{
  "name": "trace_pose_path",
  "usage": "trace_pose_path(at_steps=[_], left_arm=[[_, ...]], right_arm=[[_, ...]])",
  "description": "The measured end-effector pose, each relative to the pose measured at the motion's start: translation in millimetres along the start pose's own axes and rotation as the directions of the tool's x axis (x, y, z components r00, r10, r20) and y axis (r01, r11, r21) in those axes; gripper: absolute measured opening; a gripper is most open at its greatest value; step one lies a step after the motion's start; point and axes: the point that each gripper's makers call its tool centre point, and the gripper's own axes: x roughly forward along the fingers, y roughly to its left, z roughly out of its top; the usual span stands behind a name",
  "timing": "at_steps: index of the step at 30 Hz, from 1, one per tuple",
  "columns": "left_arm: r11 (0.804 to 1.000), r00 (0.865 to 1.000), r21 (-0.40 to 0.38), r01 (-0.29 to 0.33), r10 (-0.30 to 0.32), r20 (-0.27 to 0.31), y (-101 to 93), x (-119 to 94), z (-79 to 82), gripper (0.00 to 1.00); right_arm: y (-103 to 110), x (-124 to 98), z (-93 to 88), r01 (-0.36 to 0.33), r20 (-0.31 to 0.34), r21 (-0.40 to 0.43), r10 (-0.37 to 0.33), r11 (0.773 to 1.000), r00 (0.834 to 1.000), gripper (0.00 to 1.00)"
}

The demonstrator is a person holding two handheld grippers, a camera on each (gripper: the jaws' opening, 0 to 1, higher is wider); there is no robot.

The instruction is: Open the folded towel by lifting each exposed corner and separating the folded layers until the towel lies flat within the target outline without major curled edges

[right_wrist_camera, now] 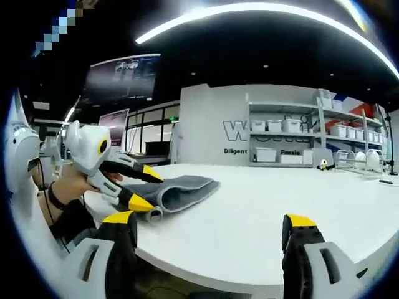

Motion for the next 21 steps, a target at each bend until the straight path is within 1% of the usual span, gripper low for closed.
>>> trace_pose_path(at_steps=[1, 2, 4, 8, 11, 14, 16, 18, 21], left_arm=[[1.000, 1.000, 0.012, -0.001, 0.001, -0.001, -1.4, 0.1, 1.0, 0.36], [0.999, 1.000, 0.050, -0.002, 0.003, -0.008, -3.7, 0.3, 2.3, 0.35], [0.996, 1.000, 0.092, -0.001, 0.002, -0.017, -7.7, 1.3, 3.4, 0.32], [0.994, 0.999, 0.106, 0.013, -0.009, -0.033, -11.1, 3.0, 1.2, 0.24], [0.993, 0.999, 0.118, 0.029, -0.025, -0.031, -14.4, 1.9, 1.9, 0.14], [0.990, 0.999, 0.140, 0.022, -0.018, -0.028, -10.7, 1.1, 3.3, 0.07], [0.992, 1.000, 0.122, 0.004, -0.003, -0.008, -3.5, -0.7, 6.9, 0.06], [0.997, 0.999, 0.076, -0.019, 0.016, 0.029, 3.8, -3.1, 12.7, 0.05], [0.998, 0.995, -0.005, -0.062, 0.063, 0.084, 21.9, -13.0, 19.9, 0.05]], right_arm=[[0.2, 0.1, 0.0, -0.001, 0.000, 0.000, 0.001, 1.000, 1.000, 0.98], [0.9, 0.6, -0.4, -0.004, -0.001, 0.001, 0.004, 1.000, 1.000, 0.98], [0.5, 0.9, -1.2, -0.003, -0.004, 0.001, 0.003, 1.000, 1.000, 0.98], [-0.9, 1.1, -1.8, 0.001, -0.005, 0.004, -0.001, 1.000, 1.000, 0.97], [-0.5, 0.9, -2.3, -0.001, -0.005, 0.005, 0.001, 1.000, 1.000, 0.97], [-1.6, 0.4, -4.2, 0.002, -0.011, 0.006, -0.002, 1.000, 1.000, 0.96], [-2.6, 0.1, -4.5, 0.005, -0.011, 0.007, -0.005, 1.000, 1.000, 0.96], [-2.5, 0.2, -4.3, 0.005, -0.009, 0.010, -0.005, 1.000, 1.000, 0.96], [-1.2, 0.7, -4.9, 0.001, -0.012, 0.006, -0.001, 1.000, 1.000, 0.96]])
